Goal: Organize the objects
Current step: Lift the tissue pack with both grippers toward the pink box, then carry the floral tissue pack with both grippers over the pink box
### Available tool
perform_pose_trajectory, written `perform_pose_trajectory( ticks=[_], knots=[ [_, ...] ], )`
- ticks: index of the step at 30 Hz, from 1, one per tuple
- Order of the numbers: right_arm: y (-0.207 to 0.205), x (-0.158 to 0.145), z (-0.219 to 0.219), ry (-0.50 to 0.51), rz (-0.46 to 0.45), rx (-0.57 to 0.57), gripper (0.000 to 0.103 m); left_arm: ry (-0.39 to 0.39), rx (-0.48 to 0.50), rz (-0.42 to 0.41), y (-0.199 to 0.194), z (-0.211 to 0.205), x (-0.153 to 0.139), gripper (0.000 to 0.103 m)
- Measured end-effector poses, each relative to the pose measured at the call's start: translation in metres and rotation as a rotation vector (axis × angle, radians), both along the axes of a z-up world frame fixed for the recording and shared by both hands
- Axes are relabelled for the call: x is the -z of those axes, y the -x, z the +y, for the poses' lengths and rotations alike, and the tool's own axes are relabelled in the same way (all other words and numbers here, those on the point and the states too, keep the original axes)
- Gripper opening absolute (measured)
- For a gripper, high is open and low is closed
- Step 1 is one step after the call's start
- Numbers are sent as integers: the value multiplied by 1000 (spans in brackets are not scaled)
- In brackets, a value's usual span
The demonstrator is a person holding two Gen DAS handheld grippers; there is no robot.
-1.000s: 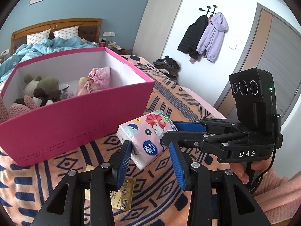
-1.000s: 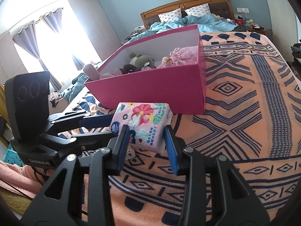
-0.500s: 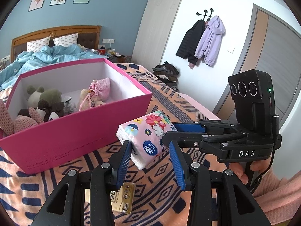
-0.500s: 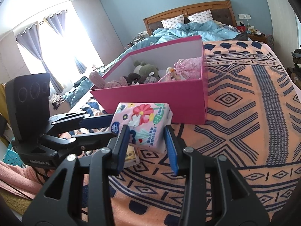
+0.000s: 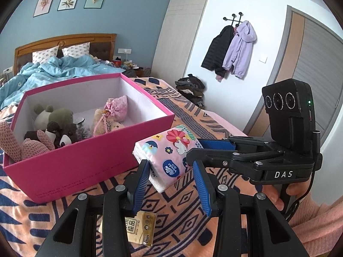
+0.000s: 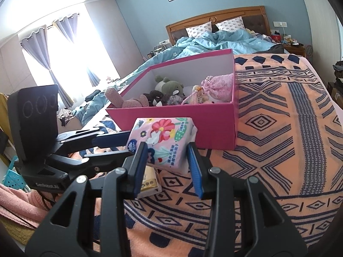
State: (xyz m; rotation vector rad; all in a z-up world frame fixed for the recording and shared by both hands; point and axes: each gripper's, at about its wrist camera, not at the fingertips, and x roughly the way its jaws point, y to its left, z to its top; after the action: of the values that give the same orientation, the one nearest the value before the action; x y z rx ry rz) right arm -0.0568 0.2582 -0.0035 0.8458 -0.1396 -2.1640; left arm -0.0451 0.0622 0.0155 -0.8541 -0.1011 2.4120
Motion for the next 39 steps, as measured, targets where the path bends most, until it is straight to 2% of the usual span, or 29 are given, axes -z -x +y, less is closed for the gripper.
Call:
perform_pose_trajectory(
  ticks=[39],
  knots=[
    [8, -20, -6, 7, 52, -12, 41, -3, -29, 44, 10, -6, -16, 42]
  ],
)
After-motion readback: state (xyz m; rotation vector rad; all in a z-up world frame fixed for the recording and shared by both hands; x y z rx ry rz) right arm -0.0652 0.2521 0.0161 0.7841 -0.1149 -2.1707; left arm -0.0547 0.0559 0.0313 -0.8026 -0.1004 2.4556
